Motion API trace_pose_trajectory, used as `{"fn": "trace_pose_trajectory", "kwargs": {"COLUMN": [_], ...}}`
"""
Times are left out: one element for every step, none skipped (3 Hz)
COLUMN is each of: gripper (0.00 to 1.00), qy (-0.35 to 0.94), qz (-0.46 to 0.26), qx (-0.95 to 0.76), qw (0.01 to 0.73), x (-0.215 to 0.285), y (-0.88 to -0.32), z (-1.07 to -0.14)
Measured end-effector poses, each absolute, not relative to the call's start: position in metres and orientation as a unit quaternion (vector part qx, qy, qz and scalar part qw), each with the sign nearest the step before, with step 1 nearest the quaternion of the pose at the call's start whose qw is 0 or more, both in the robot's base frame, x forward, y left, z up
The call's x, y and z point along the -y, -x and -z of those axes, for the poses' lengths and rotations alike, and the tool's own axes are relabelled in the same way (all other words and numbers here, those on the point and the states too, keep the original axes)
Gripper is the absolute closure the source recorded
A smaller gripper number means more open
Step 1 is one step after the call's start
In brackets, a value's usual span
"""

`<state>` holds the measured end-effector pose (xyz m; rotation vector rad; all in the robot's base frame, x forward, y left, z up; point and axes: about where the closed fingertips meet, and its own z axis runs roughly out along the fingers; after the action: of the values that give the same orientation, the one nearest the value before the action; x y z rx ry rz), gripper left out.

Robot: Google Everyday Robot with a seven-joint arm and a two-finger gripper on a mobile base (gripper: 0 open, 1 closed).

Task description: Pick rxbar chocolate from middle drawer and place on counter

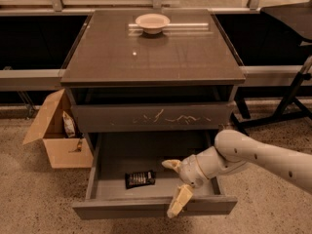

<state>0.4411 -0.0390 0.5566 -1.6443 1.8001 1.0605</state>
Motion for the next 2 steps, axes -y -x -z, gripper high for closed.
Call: {"fn": "trace_pose_trajectory", "kwargs": {"gripper": [0.00,0.00], "qy": [0.599,0.598], "qz": [-0.389,-0.383], "qx": [-0.653,-0.649], "qw": [0.253,0.271], "x": [0.040,0.043], "y": [-0.457,-0.477], "z": [-0.547,-0.538]}}
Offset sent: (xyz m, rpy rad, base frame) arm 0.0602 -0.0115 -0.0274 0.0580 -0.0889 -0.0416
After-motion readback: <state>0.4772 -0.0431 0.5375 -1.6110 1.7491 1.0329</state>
